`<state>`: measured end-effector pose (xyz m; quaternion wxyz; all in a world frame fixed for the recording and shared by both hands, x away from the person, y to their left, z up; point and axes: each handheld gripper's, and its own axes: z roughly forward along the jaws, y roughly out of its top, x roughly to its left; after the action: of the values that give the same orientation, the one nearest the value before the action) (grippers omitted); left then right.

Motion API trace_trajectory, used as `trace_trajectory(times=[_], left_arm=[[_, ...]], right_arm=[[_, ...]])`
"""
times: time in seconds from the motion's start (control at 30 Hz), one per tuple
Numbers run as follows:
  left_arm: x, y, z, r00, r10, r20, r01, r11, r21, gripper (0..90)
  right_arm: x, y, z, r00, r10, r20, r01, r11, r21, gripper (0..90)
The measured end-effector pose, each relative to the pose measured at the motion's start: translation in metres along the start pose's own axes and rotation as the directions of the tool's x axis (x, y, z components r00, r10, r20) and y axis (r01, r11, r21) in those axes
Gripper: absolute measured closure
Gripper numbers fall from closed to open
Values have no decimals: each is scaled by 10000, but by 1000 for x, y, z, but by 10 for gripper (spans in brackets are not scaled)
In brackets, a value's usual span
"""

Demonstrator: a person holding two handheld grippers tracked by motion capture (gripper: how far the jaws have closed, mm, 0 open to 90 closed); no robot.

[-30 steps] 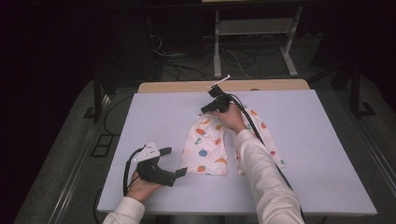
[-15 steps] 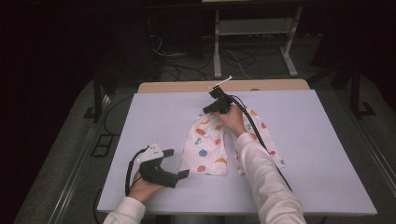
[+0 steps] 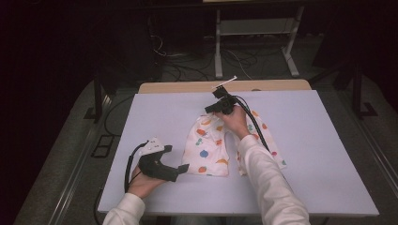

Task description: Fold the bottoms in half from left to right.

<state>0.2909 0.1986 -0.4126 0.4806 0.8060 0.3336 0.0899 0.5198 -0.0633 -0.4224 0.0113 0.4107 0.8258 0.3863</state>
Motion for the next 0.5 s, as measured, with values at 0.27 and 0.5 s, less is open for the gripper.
trace_trajectory(times=[0.27, 0.5], left_arm=[[9, 0, 8, 9989, -449, -132, 456, 9972, 601, 0], [20, -2, 14, 9952, -962, -177, 975, 9906, 954, 0]], right_arm=[[2, 1, -5, 9999, -155, -41, 154, 9999, -59, 883], [4, -1, -8, 9997, -218, -101, 215, 9995, -237, 883]])
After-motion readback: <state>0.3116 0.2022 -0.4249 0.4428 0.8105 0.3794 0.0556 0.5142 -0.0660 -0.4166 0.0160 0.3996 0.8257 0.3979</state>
